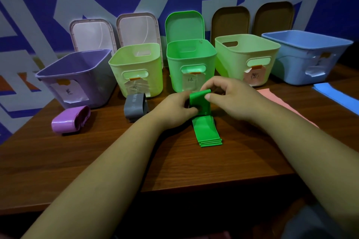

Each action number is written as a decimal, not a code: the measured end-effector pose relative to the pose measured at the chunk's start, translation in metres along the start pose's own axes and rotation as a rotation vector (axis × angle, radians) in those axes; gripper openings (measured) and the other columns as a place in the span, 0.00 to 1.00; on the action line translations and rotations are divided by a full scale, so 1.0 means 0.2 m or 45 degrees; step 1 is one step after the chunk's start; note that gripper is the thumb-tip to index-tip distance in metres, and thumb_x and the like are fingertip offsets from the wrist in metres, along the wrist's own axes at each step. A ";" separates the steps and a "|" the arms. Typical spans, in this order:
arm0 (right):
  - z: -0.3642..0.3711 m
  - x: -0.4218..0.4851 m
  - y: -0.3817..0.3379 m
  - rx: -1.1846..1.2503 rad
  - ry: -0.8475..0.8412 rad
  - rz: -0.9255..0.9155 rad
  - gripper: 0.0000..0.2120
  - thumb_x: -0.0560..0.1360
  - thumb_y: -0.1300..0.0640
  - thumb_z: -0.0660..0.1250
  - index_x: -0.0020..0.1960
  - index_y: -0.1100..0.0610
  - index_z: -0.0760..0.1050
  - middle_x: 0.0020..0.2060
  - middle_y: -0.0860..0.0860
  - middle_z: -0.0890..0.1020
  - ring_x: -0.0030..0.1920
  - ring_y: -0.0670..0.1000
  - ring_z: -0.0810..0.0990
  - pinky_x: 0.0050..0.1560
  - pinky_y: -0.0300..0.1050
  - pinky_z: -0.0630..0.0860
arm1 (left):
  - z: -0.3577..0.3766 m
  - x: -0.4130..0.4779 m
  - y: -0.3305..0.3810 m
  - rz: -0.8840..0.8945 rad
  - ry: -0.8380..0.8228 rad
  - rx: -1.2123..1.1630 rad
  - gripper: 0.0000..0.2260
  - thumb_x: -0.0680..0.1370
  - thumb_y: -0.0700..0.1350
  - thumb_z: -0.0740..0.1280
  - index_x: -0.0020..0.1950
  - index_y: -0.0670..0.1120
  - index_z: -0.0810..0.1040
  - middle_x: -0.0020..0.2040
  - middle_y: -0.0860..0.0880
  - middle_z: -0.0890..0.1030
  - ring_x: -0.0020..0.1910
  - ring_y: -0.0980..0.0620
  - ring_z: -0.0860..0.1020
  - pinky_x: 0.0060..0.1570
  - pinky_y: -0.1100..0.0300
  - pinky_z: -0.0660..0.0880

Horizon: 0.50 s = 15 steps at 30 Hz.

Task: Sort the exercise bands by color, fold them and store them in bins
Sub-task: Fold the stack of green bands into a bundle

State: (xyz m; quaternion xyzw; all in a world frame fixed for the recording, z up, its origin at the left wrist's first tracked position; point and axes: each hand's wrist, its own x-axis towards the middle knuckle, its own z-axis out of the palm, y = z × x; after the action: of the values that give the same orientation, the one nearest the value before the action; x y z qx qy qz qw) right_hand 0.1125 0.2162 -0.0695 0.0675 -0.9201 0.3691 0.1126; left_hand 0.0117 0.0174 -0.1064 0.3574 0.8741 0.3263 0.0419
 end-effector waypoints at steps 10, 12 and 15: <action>0.05 -0.27 0.04 -0.118 0.004 -0.121 0.11 0.80 0.56 0.73 0.58 0.43 0.81 0.53 0.38 0.81 0.53 0.41 0.80 0.52 0.39 0.74 | -0.03 -0.01 -0.02 0.052 -0.149 0.054 0.09 0.79 0.53 0.75 0.58 0.55 0.82 0.52 0.53 0.84 0.52 0.54 0.82 0.54 0.55 0.79; 0.08 -0.30 0.06 -0.139 0.005 -0.149 0.12 0.80 0.58 0.73 0.59 0.44 0.81 0.54 0.39 0.81 0.54 0.41 0.79 0.53 0.38 0.74 | -0.05 -0.02 -0.03 0.030 -0.214 -0.008 0.10 0.78 0.50 0.77 0.58 0.56 0.82 0.53 0.52 0.85 0.53 0.53 0.82 0.56 0.57 0.79; 0.13 -0.34 0.08 -0.183 -0.022 -0.187 0.13 0.80 0.58 0.73 0.59 0.43 0.80 0.56 0.38 0.79 0.58 0.39 0.78 0.56 0.39 0.75 | -0.09 -0.03 -0.04 0.016 -0.320 -0.094 0.13 0.79 0.44 0.76 0.61 0.55 0.82 0.55 0.51 0.84 0.52 0.57 0.82 0.55 0.63 0.78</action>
State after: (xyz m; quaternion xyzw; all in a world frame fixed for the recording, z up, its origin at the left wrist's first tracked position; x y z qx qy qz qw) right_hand 0.1708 0.2129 -0.1153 0.1298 -0.9376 0.2924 0.1360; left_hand 0.0066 0.0001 -0.0986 0.3991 0.8471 0.3112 0.1624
